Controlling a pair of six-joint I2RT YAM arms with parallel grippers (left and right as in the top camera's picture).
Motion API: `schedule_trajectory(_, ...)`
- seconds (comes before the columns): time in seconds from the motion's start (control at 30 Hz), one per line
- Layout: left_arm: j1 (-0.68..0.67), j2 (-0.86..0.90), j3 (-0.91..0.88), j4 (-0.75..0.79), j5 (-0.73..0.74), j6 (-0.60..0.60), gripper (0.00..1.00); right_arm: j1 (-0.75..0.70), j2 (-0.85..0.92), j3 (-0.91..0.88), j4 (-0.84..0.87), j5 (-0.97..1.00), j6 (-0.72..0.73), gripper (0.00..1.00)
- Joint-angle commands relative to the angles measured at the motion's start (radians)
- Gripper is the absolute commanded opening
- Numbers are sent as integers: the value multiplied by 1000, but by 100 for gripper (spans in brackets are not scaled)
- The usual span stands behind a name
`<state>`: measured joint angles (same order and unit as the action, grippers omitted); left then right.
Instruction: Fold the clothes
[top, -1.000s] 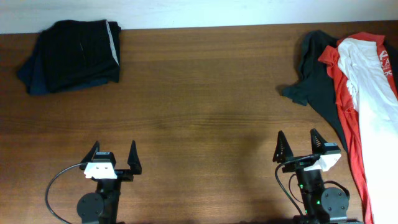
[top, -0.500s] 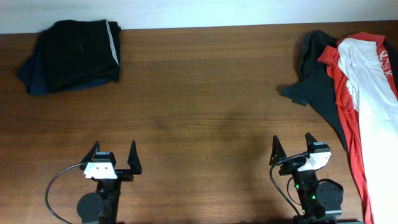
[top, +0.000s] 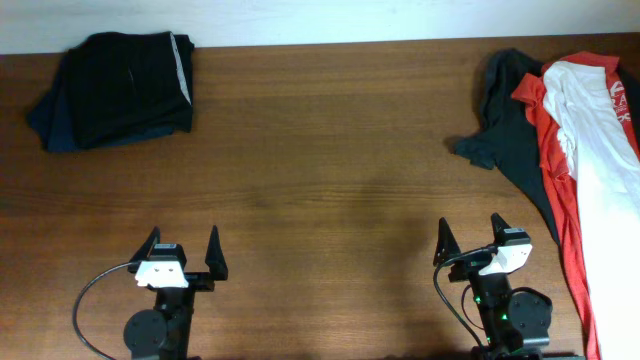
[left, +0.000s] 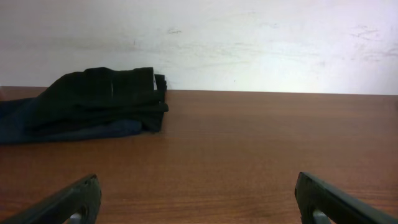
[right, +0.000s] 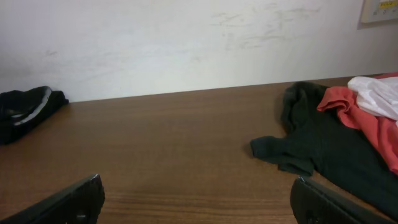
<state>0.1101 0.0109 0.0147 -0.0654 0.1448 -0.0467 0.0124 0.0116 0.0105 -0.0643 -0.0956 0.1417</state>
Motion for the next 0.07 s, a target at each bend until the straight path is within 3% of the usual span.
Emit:
schedule_trajectory(0.0,2,-6,-6,0,-4,-6,99,-6,-8,-5,-5,-16,-6,99)
schedule_trajectory(0.03,2,-6,-6,-1,-4,-6,99,-6,-8,-5,-5,-16,-6,99)
